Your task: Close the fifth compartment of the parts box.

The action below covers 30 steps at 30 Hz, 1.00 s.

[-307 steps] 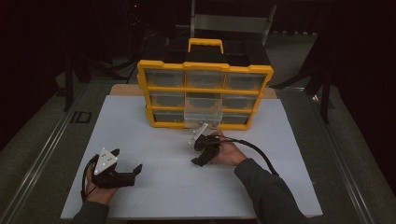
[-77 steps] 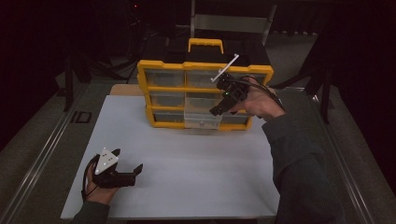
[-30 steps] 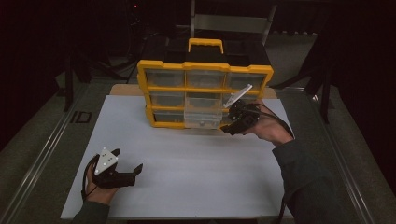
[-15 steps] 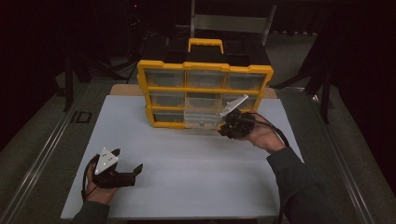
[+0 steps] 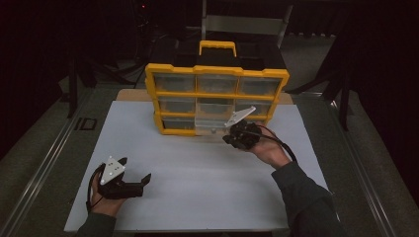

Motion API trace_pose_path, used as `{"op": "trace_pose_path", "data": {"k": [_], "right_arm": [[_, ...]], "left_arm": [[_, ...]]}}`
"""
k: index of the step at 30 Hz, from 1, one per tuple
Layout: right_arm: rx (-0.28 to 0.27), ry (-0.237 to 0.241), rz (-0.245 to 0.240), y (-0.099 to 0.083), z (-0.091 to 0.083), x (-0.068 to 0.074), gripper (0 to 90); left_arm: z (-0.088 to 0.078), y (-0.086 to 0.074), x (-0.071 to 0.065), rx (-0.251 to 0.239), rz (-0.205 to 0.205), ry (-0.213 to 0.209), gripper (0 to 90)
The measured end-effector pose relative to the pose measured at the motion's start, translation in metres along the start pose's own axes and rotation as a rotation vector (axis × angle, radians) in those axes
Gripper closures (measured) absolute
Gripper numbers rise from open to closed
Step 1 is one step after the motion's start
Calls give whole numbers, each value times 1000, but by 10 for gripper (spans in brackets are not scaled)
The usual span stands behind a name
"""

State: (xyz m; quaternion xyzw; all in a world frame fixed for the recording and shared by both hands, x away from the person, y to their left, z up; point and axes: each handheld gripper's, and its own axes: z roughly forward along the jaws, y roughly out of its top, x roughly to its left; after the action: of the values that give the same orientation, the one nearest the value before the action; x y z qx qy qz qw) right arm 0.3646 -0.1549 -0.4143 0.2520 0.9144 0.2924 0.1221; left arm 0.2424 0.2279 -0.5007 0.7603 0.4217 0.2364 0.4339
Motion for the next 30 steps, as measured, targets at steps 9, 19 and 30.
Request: {"op": "trace_pose_path", "data": {"k": [9, 19, 30], "right_arm": [[-41, -25, 14, 8, 3, 3, 900], [-57, -16, 18, 14, 7, 4, 900], [-83, -19, 43, 15, 10, 2, 900]], "left_arm": [[0, 0, 0, 2, 0, 1, 5], [0, 0, 0, 2, 2, 1, 5], [0, 0, 0, 1, 1, 1, 5]]}}
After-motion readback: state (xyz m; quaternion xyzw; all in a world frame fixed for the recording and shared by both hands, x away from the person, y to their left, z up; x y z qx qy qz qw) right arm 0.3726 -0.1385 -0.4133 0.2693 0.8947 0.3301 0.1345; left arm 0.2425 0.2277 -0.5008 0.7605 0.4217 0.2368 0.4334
